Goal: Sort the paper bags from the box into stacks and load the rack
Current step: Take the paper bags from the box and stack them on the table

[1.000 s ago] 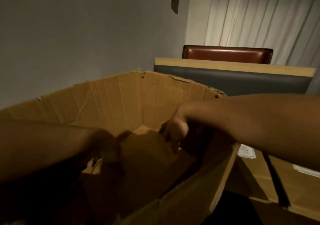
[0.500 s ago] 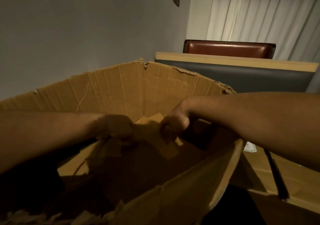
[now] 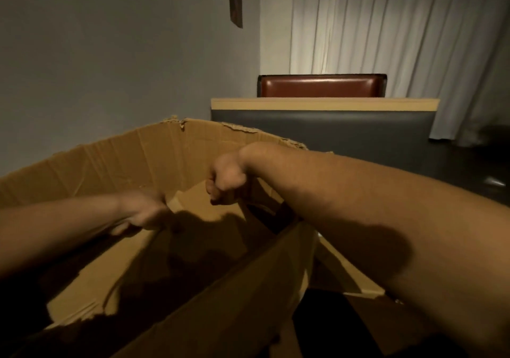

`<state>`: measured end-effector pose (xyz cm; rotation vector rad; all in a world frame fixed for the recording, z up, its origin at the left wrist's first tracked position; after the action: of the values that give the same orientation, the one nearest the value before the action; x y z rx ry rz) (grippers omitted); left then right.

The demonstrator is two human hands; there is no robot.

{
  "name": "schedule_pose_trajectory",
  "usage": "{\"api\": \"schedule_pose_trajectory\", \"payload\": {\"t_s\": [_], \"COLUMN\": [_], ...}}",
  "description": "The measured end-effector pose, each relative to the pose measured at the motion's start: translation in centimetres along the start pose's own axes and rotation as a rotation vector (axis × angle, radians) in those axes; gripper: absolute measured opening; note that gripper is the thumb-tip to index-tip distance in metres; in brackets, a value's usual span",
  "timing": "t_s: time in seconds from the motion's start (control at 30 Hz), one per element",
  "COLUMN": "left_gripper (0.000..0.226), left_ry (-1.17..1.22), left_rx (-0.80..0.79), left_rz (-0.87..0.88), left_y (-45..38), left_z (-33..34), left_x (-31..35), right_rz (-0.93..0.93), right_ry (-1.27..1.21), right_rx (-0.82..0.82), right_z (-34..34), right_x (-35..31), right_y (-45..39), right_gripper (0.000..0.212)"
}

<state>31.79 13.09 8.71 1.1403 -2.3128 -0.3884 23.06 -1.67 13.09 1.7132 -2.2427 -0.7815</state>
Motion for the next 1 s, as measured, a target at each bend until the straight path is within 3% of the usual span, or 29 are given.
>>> {"api": "schedule_pose_trajectory", "payload": {"t_s": [0.1, 0.3, 0.4, 0.47, 0.57, 0.67, 0.77, 0.83, 0.9, 0.97, 1.0], "left_gripper": [0.019, 0.01, 0.012, 0.025, 0.033, 0.017, 0.014, 0.012, 0.007, 0.036, 0.039], "left_ry": [-0.057, -0.025, -0.031, 0.004, 0.245, 0.482, 0.668, 0.745, 0.825, 0.927, 0.968], "left_rx": [0.064, 0.013, 0.034, 0.159, 0.311, 0.454, 0.64, 0.719, 0.728, 0.688, 0.661], "left_rz": [0.067, 0.11, 0.186, 0.212, 0.295, 0.443, 0.628, 0.75, 0.866, 0.896, 0.895], "left_y": [1.5, 2.7, 5.2, 7.3, 11.9, 17.6, 24.7, 29.7, 33.1, 35.2, 35.8], "left_z": [0.2, 2.3, 0.8, -1.9, -6.3, -9.3, -10.5, -10.6, -10.6, -10.0, -9.4], "left_x": [1.6, 2.1, 3.1, 3.7, 3.5, 3.7, 5.9, 7.9, 9.9, 11.7, 12.5], "right_rz": [-0.039, -0.115, -0.149, -0.183, -0.207, -0.216, -0.209, -0.307, -0.453, -0.564, -0.597], "right_ry": [0.028, 0.079, -0.057, -0.247, -0.508, -0.684, -0.713, -0.793, -0.954, -1.132, -1.192], "right_rx": [0.144, 0.425, 0.665, 0.792, 0.846, 0.875, 0.857, 0.857, 0.897, 0.924, 0.929], "right_z": [-0.5, 0.3, 1.8, 3.0, 5.1, 5.7, 4.2, 2.7, 1.4, 0.5, 0.6], "right_x": [-0.5, -1.4, 0.0, 1.6, 3.6, 3.8, 1.6, -0.2, -1.0, -0.3, 0.5], "right_y": [3.3, 11.2, 16.0, 18.6, 21.0, 21.8, 23.5, 25.9, 28.8, 31.8, 33.5], "right_gripper": [0.03, 0.018, 0.017, 0.019, 0.022, 0.026, 0.069, 0.088, 0.086, 0.069, 0.056]}}
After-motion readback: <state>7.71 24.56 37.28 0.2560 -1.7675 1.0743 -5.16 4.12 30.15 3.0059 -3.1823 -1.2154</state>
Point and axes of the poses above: each hand's wrist, its own y-axis away from the middle knuckle, its own z-axis out of the palm, x = y × z, the point moved 2 cm from there along -y, towards the middle knuckle, and after that the axes turned 7 degrees about -x, right-handed, at the moved point
